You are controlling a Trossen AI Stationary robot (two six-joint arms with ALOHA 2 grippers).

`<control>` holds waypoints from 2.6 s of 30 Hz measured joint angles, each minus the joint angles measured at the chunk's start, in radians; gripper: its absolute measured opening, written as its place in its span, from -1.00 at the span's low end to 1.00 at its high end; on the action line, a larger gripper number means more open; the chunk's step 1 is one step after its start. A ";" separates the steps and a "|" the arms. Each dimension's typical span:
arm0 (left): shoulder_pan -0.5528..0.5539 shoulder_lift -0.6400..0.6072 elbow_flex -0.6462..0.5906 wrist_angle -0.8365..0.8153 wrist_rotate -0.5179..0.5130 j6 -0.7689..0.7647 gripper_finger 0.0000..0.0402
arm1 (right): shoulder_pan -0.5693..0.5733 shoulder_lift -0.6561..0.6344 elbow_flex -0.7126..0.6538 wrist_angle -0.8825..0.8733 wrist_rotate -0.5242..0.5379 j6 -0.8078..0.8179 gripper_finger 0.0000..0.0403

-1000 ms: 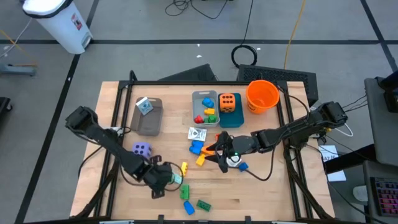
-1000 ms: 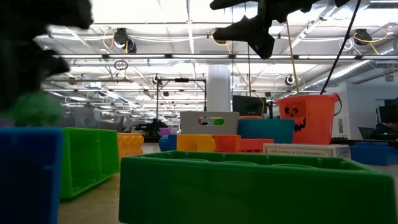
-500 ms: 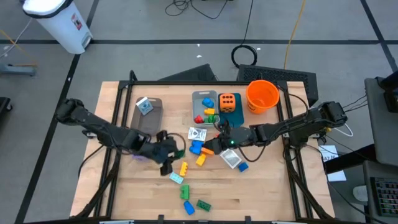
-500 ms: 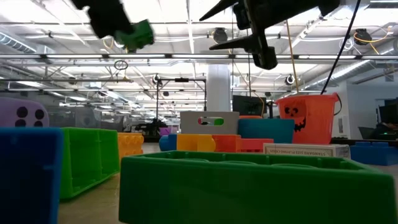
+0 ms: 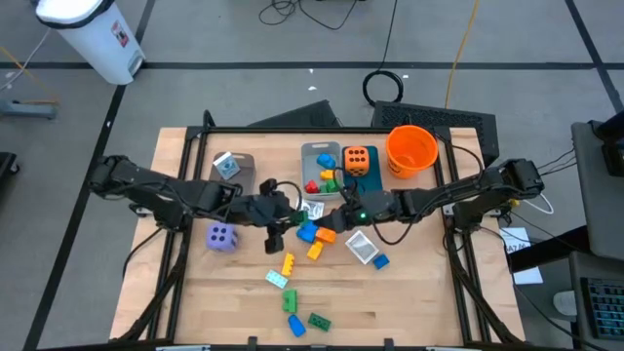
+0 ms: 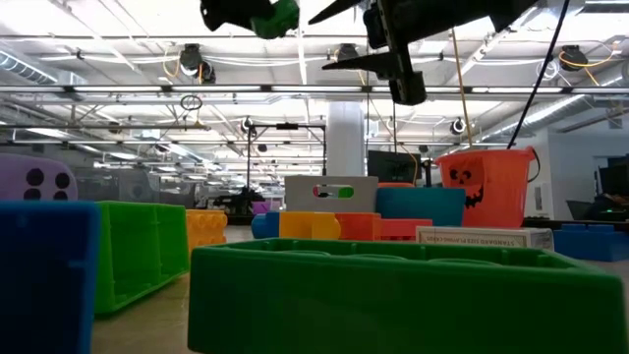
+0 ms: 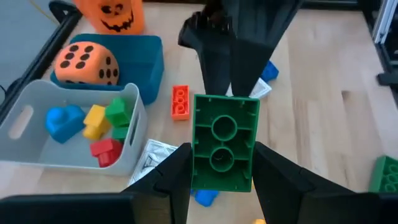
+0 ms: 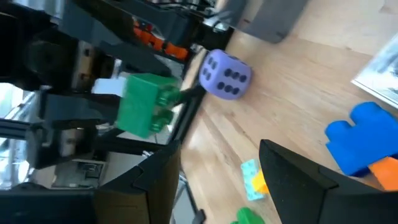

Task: Pick & Place Toys
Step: Put the green game piece into the gray bin

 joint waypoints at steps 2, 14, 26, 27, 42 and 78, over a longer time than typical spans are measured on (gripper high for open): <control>0.003 0.020 0.011 -0.010 0.007 0.015 -0.27 | -0.002 0.000 0.000 0.034 0.000 -0.007 0.04; 0.014 0.213 0.214 -0.129 0.025 0.100 -0.27 | -0.007 0.000 0.000 0.038 -0.024 -0.013 0.04; 0.033 0.275 0.300 -0.164 0.015 0.125 -0.25 | -0.007 0.000 0.000 -0.001 -0.022 -0.006 0.02; 0.033 0.275 0.300 -0.169 0.015 0.125 -0.25 | -0.007 0.000 0.000 0.000 -0.021 -0.006 0.00; 0.033 0.274 0.300 -0.165 0.013 0.136 -0.02 | -0.024 0.000 0.000 0.017 -0.023 -0.046 -0.57; 0.007 -0.314 0.300 -0.212 -0.003 0.026 0.17 | -0.449 0.067 0.549 -0.611 -0.156 -0.617 -0.55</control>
